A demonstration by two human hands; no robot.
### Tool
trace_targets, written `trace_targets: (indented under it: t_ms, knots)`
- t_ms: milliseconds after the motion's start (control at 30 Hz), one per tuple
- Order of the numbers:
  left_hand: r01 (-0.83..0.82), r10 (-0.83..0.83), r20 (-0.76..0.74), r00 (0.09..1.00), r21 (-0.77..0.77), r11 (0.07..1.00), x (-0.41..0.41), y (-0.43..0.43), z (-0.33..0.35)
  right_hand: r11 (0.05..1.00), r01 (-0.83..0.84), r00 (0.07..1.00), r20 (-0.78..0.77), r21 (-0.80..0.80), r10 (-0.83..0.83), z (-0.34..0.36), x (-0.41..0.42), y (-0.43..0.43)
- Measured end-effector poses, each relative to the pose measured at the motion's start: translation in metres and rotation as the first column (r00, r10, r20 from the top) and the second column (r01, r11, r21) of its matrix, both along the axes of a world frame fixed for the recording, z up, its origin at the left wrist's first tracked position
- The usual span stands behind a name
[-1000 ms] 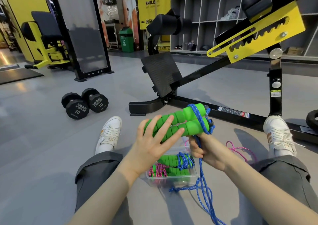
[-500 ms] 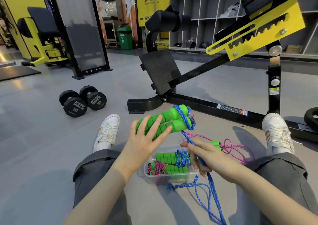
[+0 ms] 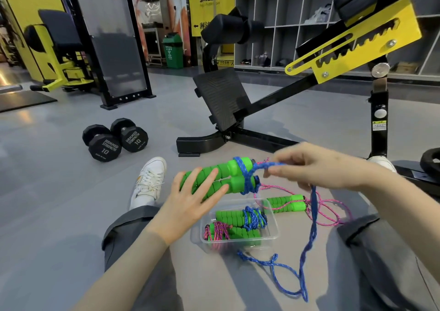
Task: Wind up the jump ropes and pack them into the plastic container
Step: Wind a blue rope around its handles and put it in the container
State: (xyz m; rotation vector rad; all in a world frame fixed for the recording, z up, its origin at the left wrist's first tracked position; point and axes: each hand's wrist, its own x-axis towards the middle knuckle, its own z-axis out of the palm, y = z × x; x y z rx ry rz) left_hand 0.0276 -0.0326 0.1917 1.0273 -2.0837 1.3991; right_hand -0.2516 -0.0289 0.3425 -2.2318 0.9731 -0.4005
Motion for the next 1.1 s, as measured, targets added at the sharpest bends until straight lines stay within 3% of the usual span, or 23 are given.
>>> trace_targets:
  t_ms: [133, 300, 400, 533, 633, 733, 800, 933, 1100]
  knots:
    - [0.118, -0.117, 0.046, 0.992, -0.009, 0.993, -0.014, 0.008, 0.011, 0.99, 0.086, 0.99, 0.118, -0.115, -0.073, 0.008, 0.007, -0.018]
    - [0.203, -0.202, 0.026, 0.979, -0.042, 0.978, -0.026, 0.013, 0.025, 0.983, 0.151, 0.967, 0.22, -0.103, -0.125, 0.002, 0.003, -0.035]
    - [0.213, -0.212, 0.02, 0.977, -0.055, 0.976, -0.027, 0.012, 0.026, 0.983, 0.177, 0.92, 0.344, 0.055, -0.185, -0.016, -0.001, -0.046]
    - [0.236, -0.236, 0.009, 0.972, -0.074, 0.969, -0.035, 0.015, 0.031, 0.937, 0.091, 0.821, 0.508, 0.337, -0.262, -0.038, 0.0, -0.052]
    - [0.258, -0.263, -0.037, 0.964, -0.105, 0.96, -0.043, 0.015, 0.039, 0.853, -0.04, 0.73, 0.598, 0.521, -0.331, -0.054, 0.006, -0.049]
    - [0.257, -0.265, -0.052, 0.963, -0.127, 0.958, -0.045, 0.011, 0.042, 0.805, -0.251, 0.709, 0.668, 0.537, -0.224, -0.074, 0.014, -0.039]
    - [0.24, -0.249, -0.048, 0.967, -0.135, 0.961, -0.044, 0.007, 0.039, 0.834, -0.193, 0.704, 0.665, 0.517, -0.249, -0.09, 0.02, -0.031]
    - [0.204, -0.217, -0.064, 0.974, -0.161, 0.966, -0.04, -0.002, 0.031, 0.79, -0.105, 0.641, 0.648, 0.604, -0.411, -0.125, 0.027, -0.018]
    - [0.157, -0.166, -0.065, 0.984, -0.122, 0.98, -0.031, -0.006, 0.022, 0.807, -0.033, 0.712, 0.581, 0.589, -0.394, -0.133, 0.035, 0.005]
